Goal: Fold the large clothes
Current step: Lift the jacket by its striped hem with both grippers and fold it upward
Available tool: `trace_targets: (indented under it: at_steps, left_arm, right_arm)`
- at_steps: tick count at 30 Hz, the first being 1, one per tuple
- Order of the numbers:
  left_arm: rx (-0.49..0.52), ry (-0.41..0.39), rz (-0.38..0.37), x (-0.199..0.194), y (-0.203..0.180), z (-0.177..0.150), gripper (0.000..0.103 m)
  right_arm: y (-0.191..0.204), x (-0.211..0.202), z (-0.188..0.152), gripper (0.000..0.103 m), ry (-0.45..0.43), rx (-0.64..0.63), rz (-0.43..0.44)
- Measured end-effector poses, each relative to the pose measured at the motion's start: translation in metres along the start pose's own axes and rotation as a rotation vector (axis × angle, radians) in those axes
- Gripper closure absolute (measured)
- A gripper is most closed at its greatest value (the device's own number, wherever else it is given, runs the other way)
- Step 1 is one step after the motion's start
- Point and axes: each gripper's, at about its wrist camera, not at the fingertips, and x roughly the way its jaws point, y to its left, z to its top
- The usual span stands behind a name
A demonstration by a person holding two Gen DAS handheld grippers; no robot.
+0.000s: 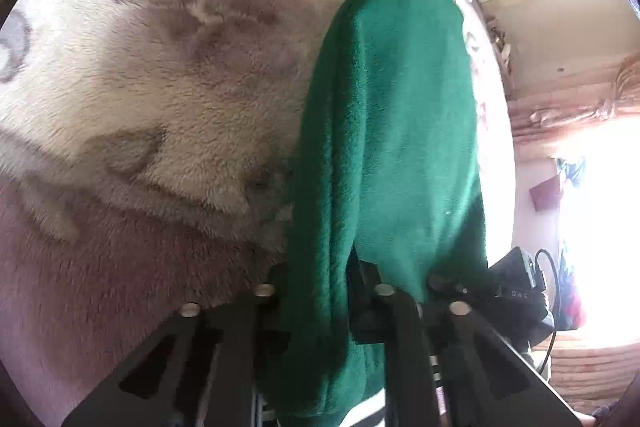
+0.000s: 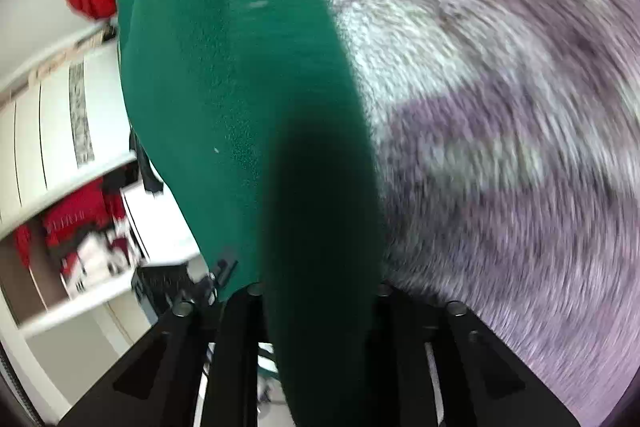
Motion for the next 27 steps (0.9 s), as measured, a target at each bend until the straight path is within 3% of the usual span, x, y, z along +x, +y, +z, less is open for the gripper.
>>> trace_targets:
  at_steps: [5, 8, 10, 11, 15, 16, 19, 21, 24, 27]
  left_arm:
    - [-0.003, 0.003, -0.005, -0.041, -0.014, -0.024, 0.093]
    - [0.001, 0.086, 0.023, -0.046, -0.013, -0.052, 0.093]
    - [-0.023, 0.169, 0.056, -0.034, -0.001, -0.068, 0.091]
    - [-0.053, 0.209, 0.069, -0.029, 0.008, -0.074, 0.086]
    - [-0.14, 0.275, 0.117, -0.035, 0.027, -0.073, 0.084]
    - [-0.127, 0.271, 0.132, -0.042, 0.024, -0.066, 0.084]
    - [-0.014, 0.24, 0.211, -0.051, -0.002, -0.039, 0.079]
    - [0.071, 0.197, 0.245, -0.044, -0.031, -0.002, 0.061]
    - [0.181, 0.096, 0.236, -0.02, -0.073, 0.053, 0.061]
    - [0.249, -0.028, 0.24, 0.021, -0.109, 0.122, 0.061]
  right_arm:
    - [0.039, -0.016, -0.053, 0.091, 0.019, -0.05, -0.004]
    - [0.033, -0.035, -0.091, 0.091, 0.063, -0.03, -0.028]
    - [0.022, -0.036, -0.113, 0.091, 0.102, -0.022, -0.085]
    - [0.012, -0.035, -0.123, 0.09, 0.144, -0.025, -0.129]
    - [-0.023, -0.034, -0.123, 0.069, 0.192, 0.039, -0.302]
    - [-0.022, -0.036, -0.119, 0.06, 0.196, 0.035, -0.334]
    - [-0.006, -0.047, -0.11, 0.048, 0.147, -0.014, -0.391]
    - [0.013, -0.062, -0.104, 0.041, 0.085, -0.063, -0.442]
    - [0.032, -0.081, -0.095, 0.041, -0.015, -0.101, -0.482]
    - [0.042, -0.086, -0.084, 0.041, -0.087, -0.06, -0.475]
